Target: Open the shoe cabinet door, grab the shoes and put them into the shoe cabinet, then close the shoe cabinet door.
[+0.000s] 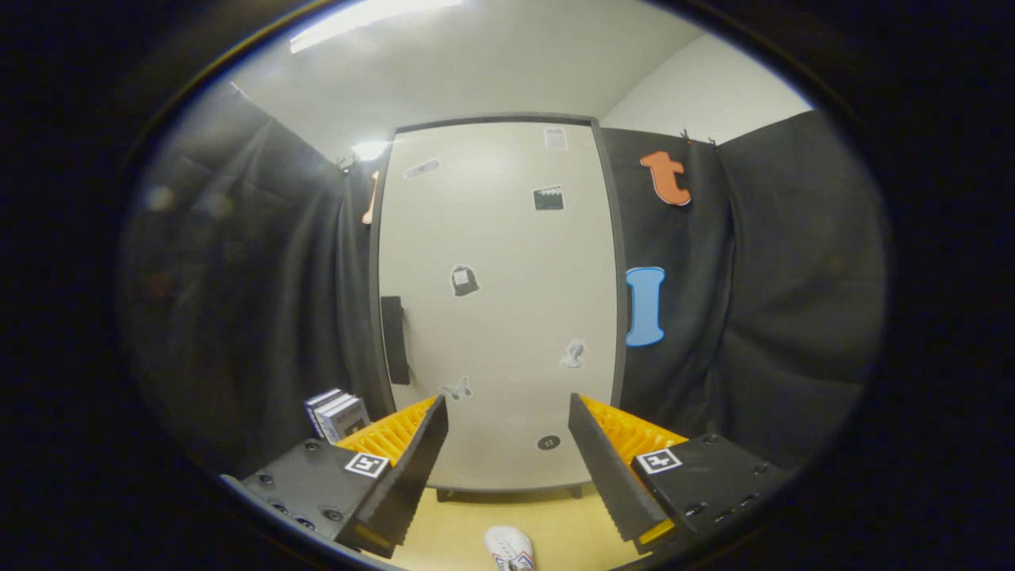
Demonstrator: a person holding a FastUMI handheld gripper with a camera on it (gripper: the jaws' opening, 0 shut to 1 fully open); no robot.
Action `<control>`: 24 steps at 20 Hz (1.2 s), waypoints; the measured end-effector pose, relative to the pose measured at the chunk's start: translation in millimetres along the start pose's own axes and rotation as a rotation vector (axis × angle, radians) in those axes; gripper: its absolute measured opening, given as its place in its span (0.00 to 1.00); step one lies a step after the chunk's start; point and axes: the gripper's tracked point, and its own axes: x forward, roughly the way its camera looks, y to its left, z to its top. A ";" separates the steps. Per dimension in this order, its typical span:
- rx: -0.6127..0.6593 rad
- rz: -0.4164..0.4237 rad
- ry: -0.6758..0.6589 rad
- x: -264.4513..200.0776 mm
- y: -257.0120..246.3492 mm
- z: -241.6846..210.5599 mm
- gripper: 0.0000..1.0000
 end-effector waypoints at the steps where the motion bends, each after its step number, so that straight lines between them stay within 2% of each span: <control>1: -0.002 -0.002 0.019 2.0 -0.4 -10.3 0.97; 5: 0.001 0.002 0.110 8.3 0.9 -56.5 0.97; 8: 0.043 0.027 0.122 14.7 13.1 -69.0 0.97; 13: 0.041 0.140 0.044 43.1 74.1 -43.2 0.97; 17: 0.074 0.176 0.025 82.9 120.5 -31.2 0.97; 24: 0.111 0.147 -0.007 141.5 153.7 -21.3 0.97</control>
